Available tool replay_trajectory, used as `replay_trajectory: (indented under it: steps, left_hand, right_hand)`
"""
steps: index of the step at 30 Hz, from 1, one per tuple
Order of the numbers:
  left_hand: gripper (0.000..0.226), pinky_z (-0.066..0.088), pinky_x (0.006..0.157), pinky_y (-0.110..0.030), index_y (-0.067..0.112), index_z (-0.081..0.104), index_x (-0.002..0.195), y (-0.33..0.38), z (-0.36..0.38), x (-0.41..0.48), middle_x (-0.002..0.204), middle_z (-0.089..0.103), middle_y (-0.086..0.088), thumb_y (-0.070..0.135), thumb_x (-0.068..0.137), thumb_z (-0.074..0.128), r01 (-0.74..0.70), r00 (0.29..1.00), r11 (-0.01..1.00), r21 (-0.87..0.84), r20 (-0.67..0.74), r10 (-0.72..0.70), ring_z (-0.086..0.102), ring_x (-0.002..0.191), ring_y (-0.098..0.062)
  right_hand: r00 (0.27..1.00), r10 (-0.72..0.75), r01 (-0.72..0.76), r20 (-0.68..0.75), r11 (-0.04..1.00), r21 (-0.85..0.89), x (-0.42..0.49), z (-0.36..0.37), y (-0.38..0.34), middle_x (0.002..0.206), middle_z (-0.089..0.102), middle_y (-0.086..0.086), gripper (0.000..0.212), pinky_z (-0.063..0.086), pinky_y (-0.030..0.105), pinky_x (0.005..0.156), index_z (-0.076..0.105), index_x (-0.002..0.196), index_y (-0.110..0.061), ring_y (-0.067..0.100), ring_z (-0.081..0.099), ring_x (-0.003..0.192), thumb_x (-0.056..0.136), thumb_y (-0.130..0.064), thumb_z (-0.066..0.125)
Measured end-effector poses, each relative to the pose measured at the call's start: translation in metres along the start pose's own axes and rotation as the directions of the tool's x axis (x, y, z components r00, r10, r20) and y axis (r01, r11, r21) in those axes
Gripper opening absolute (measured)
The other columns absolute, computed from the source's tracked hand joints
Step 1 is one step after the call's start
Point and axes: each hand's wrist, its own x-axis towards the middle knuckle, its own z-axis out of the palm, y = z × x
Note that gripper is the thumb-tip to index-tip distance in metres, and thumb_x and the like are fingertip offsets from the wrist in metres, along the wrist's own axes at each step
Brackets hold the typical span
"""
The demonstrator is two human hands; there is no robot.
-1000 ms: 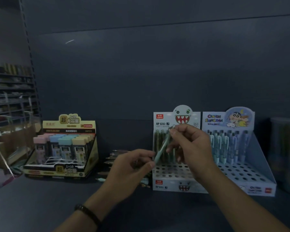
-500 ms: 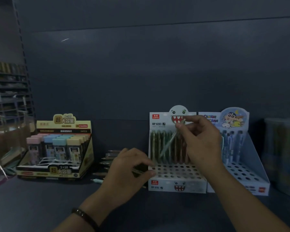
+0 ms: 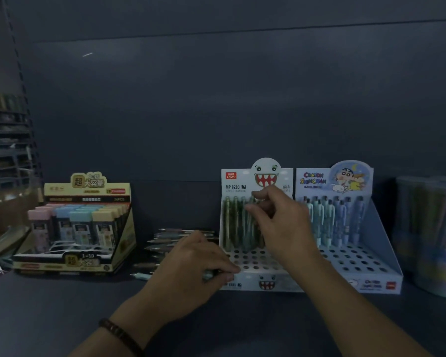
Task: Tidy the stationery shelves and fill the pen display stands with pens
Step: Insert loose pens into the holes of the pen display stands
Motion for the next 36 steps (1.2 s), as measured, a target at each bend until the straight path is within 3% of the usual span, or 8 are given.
replay_trajectory:
  steps: [6, 10, 15, 20, 23, 27, 31, 36]
  left_hand:
    - [0.016, 0.047, 0.083, -0.022, 0.043, 0.081, 0.107, 0.0, 0.002, 0.001, 0.101, 0.07, 0.031, 0.046, 0.092, 0.077, -0.018, 1.0, 1.0, 0.013, -0.013, 0.018, 0.053, 0.103, -0.003]
    - [0.016, 0.048, 0.083, -0.022, 0.043, 0.081, 0.107, 0.0, 0.001, 0.0, 0.1, 0.07, 0.031, 0.045, 0.092, 0.078, -0.016, 1.0, 1.0, 0.002, -0.013, 0.016, 0.054, 0.103, -0.004]
    - [0.015, 0.048, 0.086, -0.023, 0.043, 0.081, 0.105, 0.0, 0.0, 0.0, 0.101, 0.069, 0.03, 0.038, 0.09, 0.081, -0.034, 0.999, 0.999, -0.03, -0.025, 0.033, 0.056, 0.104, -0.004]
    - [0.026, 0.047, 0.088, -0.028, 0.037, 0.079, 0.099, -0.01, -0.015, 0.001, 0.102, 0.065, 0.022, 0.026, 0.078, 0.09, 0.008, 0.979, 0.999, -0.051, -0.201, -0.018, 0.06, 0.101, -0.005]
    - [0.023, 0.046, 0.09, -0.031, 0.033, 0.077, 0.096, -0.025, -0.031, 0.0, 0.097, 0.068, 0.02, 0.023, 0.076, 0.081, 0.056, 0.953, 0.998, -0.035, -0.296, -0.064, 0.065, 0.092, -0.006]
    - [0.035, 0.044, 0.092, -0.03, 0.039, 0.073, 0.093, -0.047, -0.041, -0.011, 0.095, 0.068, 0.02, 0.01, 0.075, 0.08, 0.141, 0.968, 0.99, 0.009, -0.209, -0.136, 0.063, 0.09, -0.002]
    - [0.031, 0.044, 0.087, -0.027, 0.047, 0.073, 0.094, -0.062, -0.039, -0.019, 0.092, 0.066, 0.02, 0.023, 0.075, 0.079, 0.206, 0.971, 0.977, 0.051, -0.132, -0.197, 0.063, 0.09, -0.006]
    - [0.03, 0.041, 0.087, -0.022, 0.048, 0.076, 0.103, -0.05, -0.025, -0.014, 0.096, 0.057, 0.024, 0.035, 0.077, 0.079, 0.174, 0.985, 0.978, 0.115, -0.044, -0.17, 0.053, 0.097, -0.001]
  right_hand:
    - [0.997, -0.043, 0.051, 0.066, 0.99, -0.128, 0.003, 0.005, 0.003, 0.082, 0.064, -0.02, 0.024, 0.052, 0.027, 0.083, 0.072, 0.125, -0.022, -0.008, 0.058, 0.071, 0.1, -0.02, 0.069]
    - [0.996, -0.003, 0.013, 0.087, 0.994, -0.108, 0.002, 0.004, 0.004, 0.078, 0.064, -0.023, 0.024, 0.055, 0.034, 0.085, 0.068, 0.122, -0.028, 0.006, 0.066, 0.081, 0.099, -0.02, 0.07]
    - [0.98, 0.054, -0.026, 0.189, 0.989, -0.148, 0.002, 0.005, 0.007, 0.081, 0.069, -0.01, 0.024, 0.05, 0.027, 0.074, 0.064, 0.118, -0.031, 0.006, 0.065, 0.078, 0.098, -0.018, 0.07]
    - [0.972, 0.063, -0.018, 0.227, 0.981, -0.194, 0.001, 0.001, 0.005, 0.085, 0.07, -0.014, 0.035, 0.051, 0.027, 0.077, 0.061, 0.127, -0.039, 0.004, 0.064, 0.084, 0.098, -0.023, 0.071]
    - [0.981, 0.076, -0.048, 0.177, 0.987, -0.154, -0.001, -0.004, -0.004, 0.083, 0.069, -0.014, 0.039, 0.055, 0.032, 0.084, 0.06, 0.134, -0.034, 0.004, 0.065, 0.085, 0.097, -0.03, 0.072]
    - [0.98, 0.049, -0.031, 0.191, 0.995, -0.096, -0.007, 0.001, -0.02, 0.08, 0.066, -0.016, 0.017, 0.056, 0.029, 0.077, 0.069, 0.113, -0.033, 0.001, 0.063, 0.078, 0.096, -0.033, 0.072]
    - [0.924, 0.009, 0.022, 0.383, 0.997, -0.075, -0.018, 0.014, -0.024, 0.079, 0.068, -0.017, 0.005, 0.059, 0.029, 0.073, 0.075, 0.1, -0.034, -0.002, 0.064, 0.078, 0.095, -0.036, 0.073]
    - [0.908, -0.006, 0.034, 0.418, 0.998, -0.057, -0.02, 0.016, -0.022, 0.074, 0.069, -0.015, 0.006, 0.059, 0.032, 0.072, 0.078, 0.091, -0.031, 0.0, 0.066, 0.075, 0.095, -0.033, 0.074]
